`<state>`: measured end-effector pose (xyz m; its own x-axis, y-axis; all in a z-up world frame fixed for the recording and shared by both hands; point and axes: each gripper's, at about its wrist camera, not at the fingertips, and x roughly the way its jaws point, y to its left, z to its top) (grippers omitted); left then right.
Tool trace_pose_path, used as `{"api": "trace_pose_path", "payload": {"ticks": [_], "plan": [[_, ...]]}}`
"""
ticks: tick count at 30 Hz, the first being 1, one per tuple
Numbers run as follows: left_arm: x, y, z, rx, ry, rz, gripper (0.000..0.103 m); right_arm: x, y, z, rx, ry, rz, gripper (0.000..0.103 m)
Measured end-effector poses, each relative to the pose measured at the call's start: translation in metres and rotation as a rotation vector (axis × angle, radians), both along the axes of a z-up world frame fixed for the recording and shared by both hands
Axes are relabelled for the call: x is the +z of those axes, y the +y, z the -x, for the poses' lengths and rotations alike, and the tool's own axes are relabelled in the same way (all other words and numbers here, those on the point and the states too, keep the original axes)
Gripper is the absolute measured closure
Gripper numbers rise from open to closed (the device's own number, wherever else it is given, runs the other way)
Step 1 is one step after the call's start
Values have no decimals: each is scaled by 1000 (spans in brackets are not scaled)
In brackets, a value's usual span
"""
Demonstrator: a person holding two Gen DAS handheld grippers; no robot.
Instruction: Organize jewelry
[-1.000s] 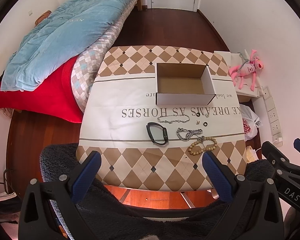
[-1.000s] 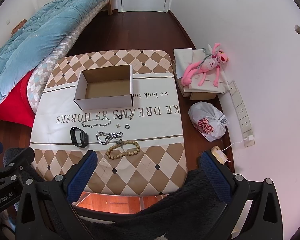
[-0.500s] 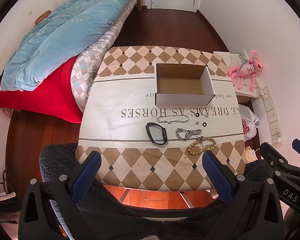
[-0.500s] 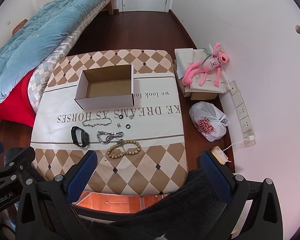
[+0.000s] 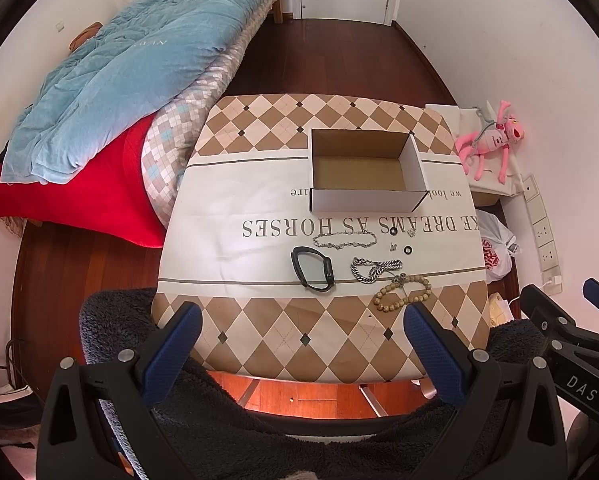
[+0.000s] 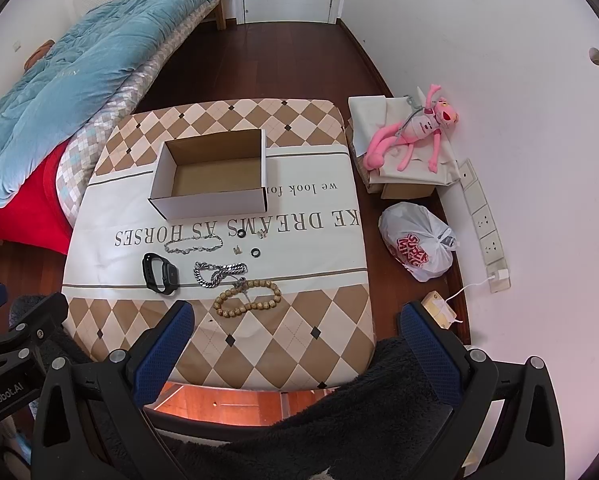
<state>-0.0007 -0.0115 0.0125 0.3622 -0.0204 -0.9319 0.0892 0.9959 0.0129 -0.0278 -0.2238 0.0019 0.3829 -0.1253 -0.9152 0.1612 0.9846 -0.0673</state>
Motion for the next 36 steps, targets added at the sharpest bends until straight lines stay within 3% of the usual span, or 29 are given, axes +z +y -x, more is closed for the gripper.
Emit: {"api": "trace_pose_path", "payload": {"ticks": [36], "plan": [[1,-2,-3,-3,5,-1,0,4,0,1,-5,-5,2,0]]}}
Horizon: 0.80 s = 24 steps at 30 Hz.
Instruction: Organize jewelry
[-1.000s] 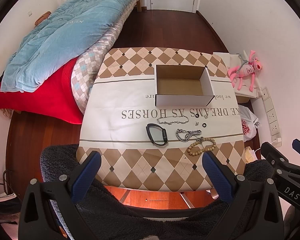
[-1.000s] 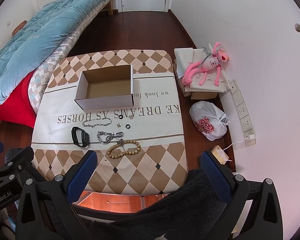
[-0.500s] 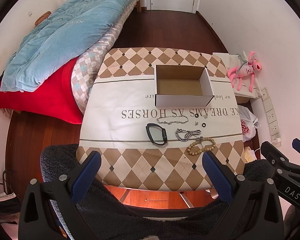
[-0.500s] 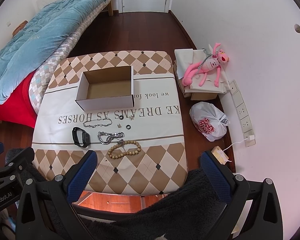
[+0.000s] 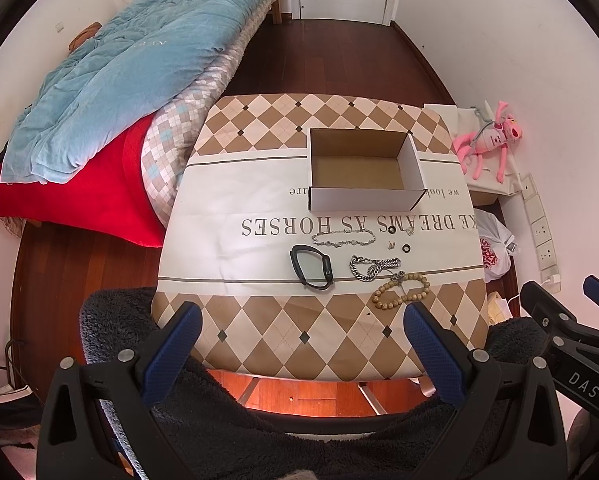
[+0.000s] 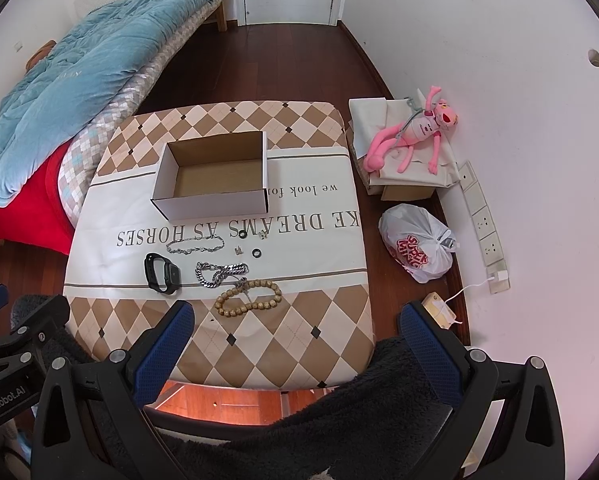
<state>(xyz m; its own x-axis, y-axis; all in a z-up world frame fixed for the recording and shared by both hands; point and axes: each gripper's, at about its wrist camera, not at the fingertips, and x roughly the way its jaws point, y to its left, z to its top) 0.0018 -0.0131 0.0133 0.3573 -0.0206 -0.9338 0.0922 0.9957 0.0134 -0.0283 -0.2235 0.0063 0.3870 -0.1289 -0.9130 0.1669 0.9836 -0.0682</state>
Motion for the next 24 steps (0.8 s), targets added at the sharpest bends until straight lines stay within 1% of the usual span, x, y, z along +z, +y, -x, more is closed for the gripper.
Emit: {"api": "trace_pose_path", "payload": {"ticks": [3,6,9,13,14,15,16,18,19,20,22,23,24], "plan": [[-5,-1,-6,-5,-7,-17,0,-1,-3,-5,-17,3,-1,0],[-17,1,-20,7,-20,-47,0,-13,-7,-16,-38,19,3,0],[-41,7,-36,29,-13,-67,0,-36,-12,-28,-61,41,5,0],[-75,14,-50,50,20,-86,1,-86,-22,-45,-85,103,-20,1],[-83,15,-52,50,31,-88,3,-97,-23,-48,-88,119,-28,6],[-92,17,-54,49,43,-88,10,-110,-24,-51,-95,134,-39,9],[-103,18,-57,48,58,-91,14,-120,-24,-52,-101,148,-46,15],[-123,20,-62,39,100,-89,27,-144,-25,-56,-110,181,-68,21],[-131,20,-64,34,115,-84,31,-152,-25,-57,-113,190,-81,26],[-138,20,-65,31,127,-84,37,-163,-25,-59,-118,201,-94,29],[-156,21,-68,27,167,-70,41,-179,-26,-60,-126,216,-113,30],[-163,22,-70,31,182,-64,46,-188,-26,-61,-130,220,-119,33],[-172,23,-73,35,209,-51,48,-195,-25,-61,-132,222,-119,35]]}}
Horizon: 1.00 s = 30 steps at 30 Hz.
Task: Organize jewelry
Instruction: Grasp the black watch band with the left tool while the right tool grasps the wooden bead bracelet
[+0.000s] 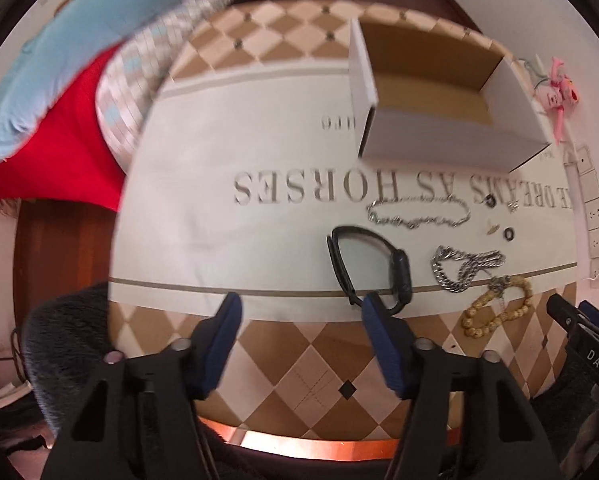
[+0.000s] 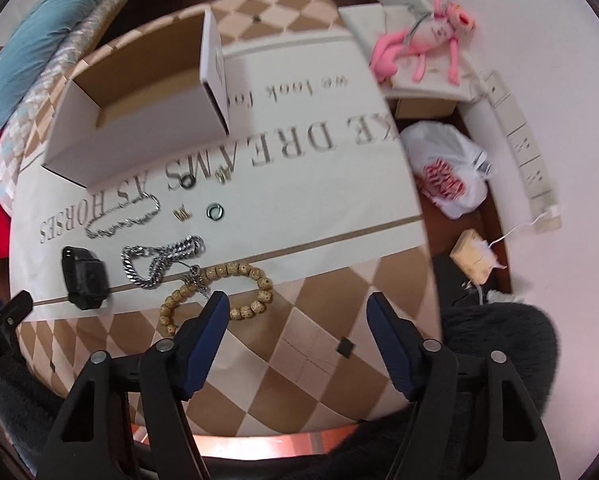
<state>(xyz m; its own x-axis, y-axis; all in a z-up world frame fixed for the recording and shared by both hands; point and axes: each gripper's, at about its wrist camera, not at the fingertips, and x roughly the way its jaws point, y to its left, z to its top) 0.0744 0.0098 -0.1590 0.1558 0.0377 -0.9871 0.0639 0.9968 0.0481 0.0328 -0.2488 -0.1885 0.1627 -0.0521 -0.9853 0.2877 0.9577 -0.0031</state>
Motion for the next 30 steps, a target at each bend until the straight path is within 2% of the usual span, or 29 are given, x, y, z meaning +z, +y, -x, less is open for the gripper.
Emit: {"api": "trace_pose_path", "payload": {"ticks": [4,10,12,14,17,18,19,20,22,26,30], "plan": [[-21,2,-6,29,48,20,48,-26,-2,-2,-20,32,-17,44],[-45,-1,-17,47,83,11,51,-42,1,-5,-15,54,-6,45],[-51,-3,-19,39,92,29,67,-46,3,-7,-10,69,-11,46],[-51,-5,-20,24,75,24,70,-47,2,-8,-11,53,-19,47],[-49,-8,-20,-7,65,43,90,-48,2,-10,-5,41,-22,49],[-49,-9,-20,-14,62,46,94,-48,3,-10,-3,33,-21,51],[-47,-12,-19,-26,56,39,94,-45,7,-9,0,27,-17,58],[-45,-14,-19,-31,53,38,95,-44,8,-9,3,20,-14,72],[-43,-15,-16,-30,41,51,97,-43,11,-9,4,24,-10,93],[-27,-14,-4,-40,3,61,99,-39,4,-8,-15,15,-75,94],[-1,-11,9,-53,-19,81,99,-19,3,-6,-15,-43,-118,94]]}}
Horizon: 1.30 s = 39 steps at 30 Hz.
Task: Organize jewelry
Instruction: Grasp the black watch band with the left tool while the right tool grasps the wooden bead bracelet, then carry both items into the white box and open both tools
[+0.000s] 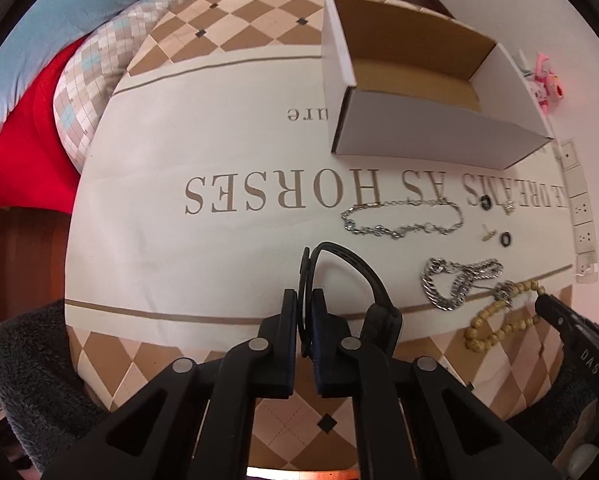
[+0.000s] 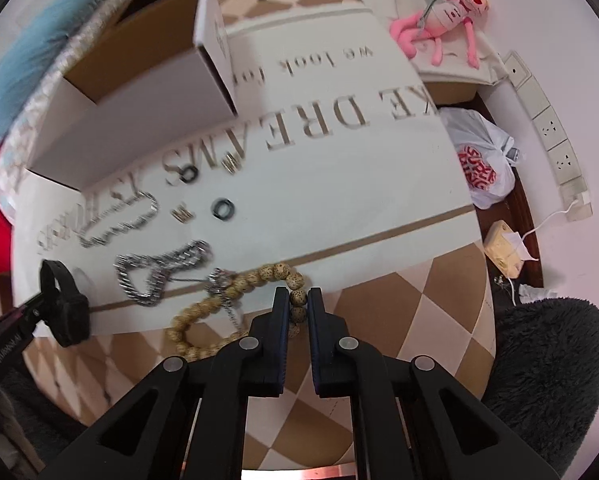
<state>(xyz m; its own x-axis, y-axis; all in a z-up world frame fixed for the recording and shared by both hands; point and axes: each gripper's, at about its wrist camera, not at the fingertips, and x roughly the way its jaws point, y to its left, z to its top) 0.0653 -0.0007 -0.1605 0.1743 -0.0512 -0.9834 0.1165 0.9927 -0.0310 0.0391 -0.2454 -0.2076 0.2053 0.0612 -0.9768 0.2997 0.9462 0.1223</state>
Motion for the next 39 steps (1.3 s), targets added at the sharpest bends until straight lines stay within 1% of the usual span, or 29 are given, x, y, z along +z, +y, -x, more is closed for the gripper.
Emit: {"api": "trace_pose_path", "payload": {"ticks": [5,7,9,11,14,16,19,21,23,26,29,32,35,37,38,39], "plan": [[29,-1,18,-27,-50,6,99,30,8,3,36,-68,-31,94],[27,-15,10,-32,-72,7,99,43,12,5,43,-94,-47,94],[38,-18,14,-37,-90,11,99,56,14,5,54,-118,-62,94],[43,-11,3,-38,-112,21,99,69,16,4,69,-142,-69,94],[64,-13,-8,-37,-143,49,99,94,20,-3,104,-189,-69,94],[72,-12,-22,-36,-159,66,99,112,21,-11,121,-226,-80,94],[88,-16,-46,-33,-177,96,99,139,22,-30,154,-281,-91,94],[92,-18,-65,-30,-179,113,99,157,24,-48,181,-317,-84,94],[93,-19,-87,-24,-166,129,99,167,27,-67,203,-340,-70,94],[87,-22,-117,-20,-142,143,99,166,31,-100,223,-339,-53,94],[75,-29,-143,-30,-119,136,99,150,31,-132,226,-302,-58,94],[63,-33,-162,-24,-73,139,92,132,28,-157,223,-261,-69,94],[51,-36,-179,-1,-8,153,90,115,28,-178,242,-216,-83,94],[47,-39,-185,0,8,148,88,104,27,-188,254,-177,-98,93],[48,-40,-187,2,6,151,79,97,26,-193,255,-143,-101,93],[48,-41,-187,7,4,149,54,92,23,-195,245,-125,-95,92]]}}
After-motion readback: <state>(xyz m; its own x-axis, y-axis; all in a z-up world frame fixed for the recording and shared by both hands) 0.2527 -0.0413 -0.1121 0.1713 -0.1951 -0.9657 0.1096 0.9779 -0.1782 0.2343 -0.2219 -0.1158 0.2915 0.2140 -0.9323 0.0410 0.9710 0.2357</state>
